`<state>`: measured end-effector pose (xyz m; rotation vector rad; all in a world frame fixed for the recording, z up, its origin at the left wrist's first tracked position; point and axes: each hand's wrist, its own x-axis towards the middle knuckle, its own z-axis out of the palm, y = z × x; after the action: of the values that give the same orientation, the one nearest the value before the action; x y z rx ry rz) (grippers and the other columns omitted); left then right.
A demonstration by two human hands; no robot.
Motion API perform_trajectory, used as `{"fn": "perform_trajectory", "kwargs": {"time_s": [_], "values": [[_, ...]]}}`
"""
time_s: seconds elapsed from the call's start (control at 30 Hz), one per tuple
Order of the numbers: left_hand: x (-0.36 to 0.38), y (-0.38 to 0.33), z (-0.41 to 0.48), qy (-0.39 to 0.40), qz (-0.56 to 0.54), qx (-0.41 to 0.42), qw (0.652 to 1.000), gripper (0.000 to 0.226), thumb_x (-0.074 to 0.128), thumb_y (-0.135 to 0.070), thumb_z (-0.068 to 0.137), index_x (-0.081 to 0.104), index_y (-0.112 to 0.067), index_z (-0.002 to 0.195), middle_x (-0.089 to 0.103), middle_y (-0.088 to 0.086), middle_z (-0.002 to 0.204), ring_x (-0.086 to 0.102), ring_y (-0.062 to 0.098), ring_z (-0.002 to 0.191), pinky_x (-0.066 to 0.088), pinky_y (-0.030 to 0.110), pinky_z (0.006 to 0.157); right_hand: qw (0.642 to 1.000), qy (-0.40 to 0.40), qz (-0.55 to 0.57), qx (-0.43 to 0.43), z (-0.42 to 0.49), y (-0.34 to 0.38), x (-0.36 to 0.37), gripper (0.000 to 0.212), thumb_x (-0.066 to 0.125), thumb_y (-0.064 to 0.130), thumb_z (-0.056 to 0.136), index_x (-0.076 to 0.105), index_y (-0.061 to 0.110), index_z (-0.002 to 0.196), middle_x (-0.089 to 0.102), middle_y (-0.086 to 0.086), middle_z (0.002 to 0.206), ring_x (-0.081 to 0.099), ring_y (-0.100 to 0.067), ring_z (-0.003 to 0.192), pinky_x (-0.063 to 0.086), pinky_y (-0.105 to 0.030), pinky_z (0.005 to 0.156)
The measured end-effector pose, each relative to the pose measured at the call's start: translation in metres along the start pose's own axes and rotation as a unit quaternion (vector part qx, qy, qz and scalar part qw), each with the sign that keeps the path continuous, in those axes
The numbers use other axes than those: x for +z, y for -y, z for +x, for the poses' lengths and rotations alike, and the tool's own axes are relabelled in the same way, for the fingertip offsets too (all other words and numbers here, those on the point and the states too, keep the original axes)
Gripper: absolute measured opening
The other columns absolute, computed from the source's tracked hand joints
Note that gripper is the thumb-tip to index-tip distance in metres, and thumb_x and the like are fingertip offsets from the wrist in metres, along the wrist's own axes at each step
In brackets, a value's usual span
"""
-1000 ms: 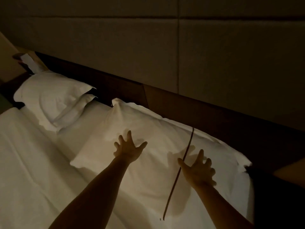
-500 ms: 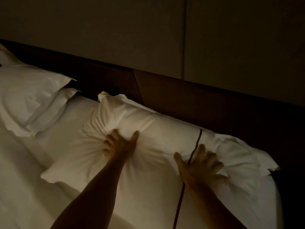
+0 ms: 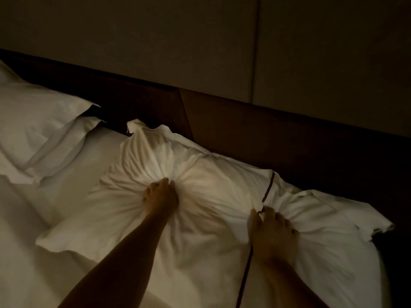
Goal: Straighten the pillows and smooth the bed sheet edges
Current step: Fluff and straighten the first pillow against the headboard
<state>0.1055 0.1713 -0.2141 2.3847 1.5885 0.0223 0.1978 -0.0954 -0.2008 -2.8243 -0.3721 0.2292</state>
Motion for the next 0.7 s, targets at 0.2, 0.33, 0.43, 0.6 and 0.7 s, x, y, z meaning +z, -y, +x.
{"fn": "perform_trajectory", "kwargs": {"time_s": [0.2,0.33,0.43,0.6,0.7], "values": [[-0.061,-0.007,-0.026,-0.051,-0.083,0.039,0.994,0.045,0.034,-0.036,0.101,0.053,-0.008,0.130,0.057,0.020,0.128,0.053,0.040,0.119,0.043,0.047,0.096,0.986,-0.023,0.161,-0.044,-0.009,-0.002,-0.043,0.036,0.042,0.034,0.101,0.065,0.008,0.111,0.070,-0.011,0.102,0.066,-0.030,0.095,0.053,-0.040,0.080],[-0.109,-0.007,-0.057,-0.096,-0.168,0.054,0.980,0.042,0.038,-0.031,0.101,0.056,-0.004,0.128,0.062,0.020,0.126,0.055,0.039,0.118,0.042,0.042,0.098,0.955,-0.104,0.255,-0.109,-0.034,0.000,-0.084,0.019,0.055,0.013,0.097,0.060,0.004,0.080,0.055,-0.004,0.069,0.056,-0.022,0.063,0.038,-0.027,0.056],[-0.146,-0.003,-0.077,-0.131,-0.227,0.059,0.963,0.040,0.040,-0.031,0.101,0.059,-0.001,0.119,0.065,0.021,0.119,0.058,0.038,0.113,0.044,0.040,0.095,0.929,-0.165,0.286,-0.165,-0.055,0.006,-0.115,0.020,0.057,0.009,0.095,0.056,0.004,0.075,0.052,-0.006,0.067,0.053,-0.024,0.061,0.043,-0.034,0.055],[-0.201,-0.013,-0.105,-0.164,-0.368,0.045,0.914,0.038,0.045,-0.029,0.100,0.060,0.003,0.114,0.065,0.018,0.106,0.059,0.029,0.101,0.036,0.025,0.084,0.901,-0.235,0.295,-0.214,-0.069,0.020,-0.175,0.019,0.058,-0.001,0.092,0.054,0.004,0.074,0.052,-0.014,0.068,0.050,-0.029,0.064,0.048,-0.047,0.059],[-0.229,-0.035,-0.112,-0.172,-0.447,0.045,0.877,0.025,0.045,-0.030,0.100,0.062,-0.012,0.099,0.056,-0.007,0.079,0.052,0.000,0.071,0.036,0.024,0.082,0.875,-0.285,0.297,-0.255,-0.059,0.031,-0.223,0.022,0.047,0.012,0.094,0.056,0.000,0.078,0.055,-0.020,0.076,0.053,-0.034,0.072,0.045,-0.046,0.066]]}}
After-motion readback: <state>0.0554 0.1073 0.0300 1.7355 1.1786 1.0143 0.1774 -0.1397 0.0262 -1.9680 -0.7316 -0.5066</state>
